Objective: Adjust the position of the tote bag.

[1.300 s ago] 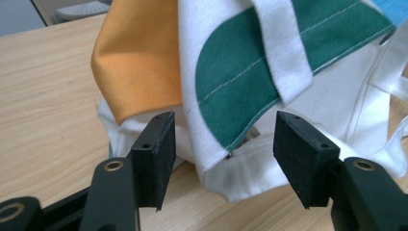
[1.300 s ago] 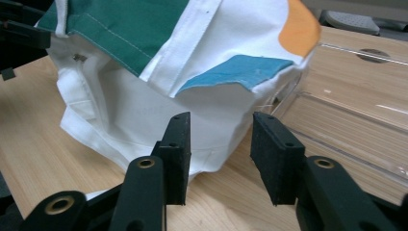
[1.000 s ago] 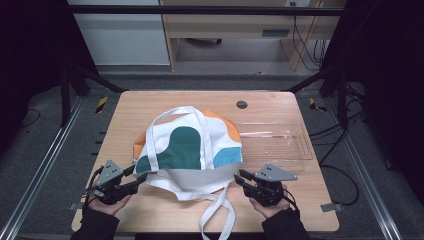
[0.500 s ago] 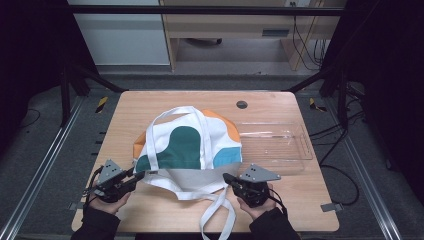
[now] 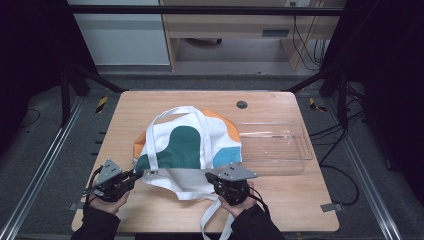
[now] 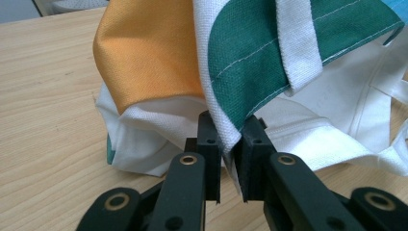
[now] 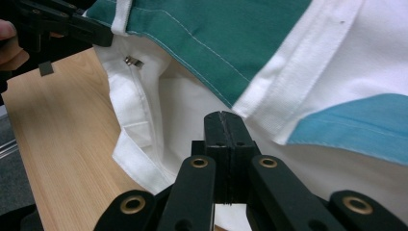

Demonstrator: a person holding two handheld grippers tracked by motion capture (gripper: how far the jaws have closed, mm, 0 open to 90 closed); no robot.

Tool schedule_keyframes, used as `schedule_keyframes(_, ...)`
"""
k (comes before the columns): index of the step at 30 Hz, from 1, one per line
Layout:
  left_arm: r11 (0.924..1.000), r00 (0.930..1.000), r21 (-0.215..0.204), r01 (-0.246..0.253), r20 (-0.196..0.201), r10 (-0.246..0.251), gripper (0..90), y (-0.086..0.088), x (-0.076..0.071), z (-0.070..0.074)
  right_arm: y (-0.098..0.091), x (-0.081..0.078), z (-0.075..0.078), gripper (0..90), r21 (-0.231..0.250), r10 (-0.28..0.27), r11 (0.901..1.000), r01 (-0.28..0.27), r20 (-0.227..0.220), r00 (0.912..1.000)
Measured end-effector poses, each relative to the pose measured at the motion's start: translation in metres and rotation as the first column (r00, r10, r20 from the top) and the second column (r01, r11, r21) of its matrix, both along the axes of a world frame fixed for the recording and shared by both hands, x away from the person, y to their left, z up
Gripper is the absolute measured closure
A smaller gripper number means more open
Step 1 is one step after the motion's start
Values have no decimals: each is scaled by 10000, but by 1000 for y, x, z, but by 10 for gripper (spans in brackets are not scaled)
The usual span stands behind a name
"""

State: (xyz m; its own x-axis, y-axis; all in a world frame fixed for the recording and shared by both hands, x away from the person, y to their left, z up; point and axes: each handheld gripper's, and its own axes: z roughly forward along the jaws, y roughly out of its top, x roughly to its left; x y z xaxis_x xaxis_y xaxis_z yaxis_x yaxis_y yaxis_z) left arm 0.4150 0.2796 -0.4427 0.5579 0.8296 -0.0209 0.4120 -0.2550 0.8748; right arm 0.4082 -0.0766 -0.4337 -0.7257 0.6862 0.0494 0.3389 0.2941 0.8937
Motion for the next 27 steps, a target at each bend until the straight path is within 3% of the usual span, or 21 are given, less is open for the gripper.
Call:
schedule_keyframes(10, 10000, 10000, 8, -43, 28, 43, 822, 0, 0, 1, 28, 2, -2, 900, 215, 208, 9995, -210, 102, 9997)
schedule_keyframes(13, 10000, 10000, 46, -58, 31, 58, 822, 0, 0, 1, 37, 2, -7, 900, 34, 309, 9995, -309, 132, 9994)
schedule_keyframes(27, 9998, 9998, 61, -168, 44, 168, 822, -1, -1, 1, 60, 11, -25, 900, -56, -433, 9990, 435, 225, 9988)
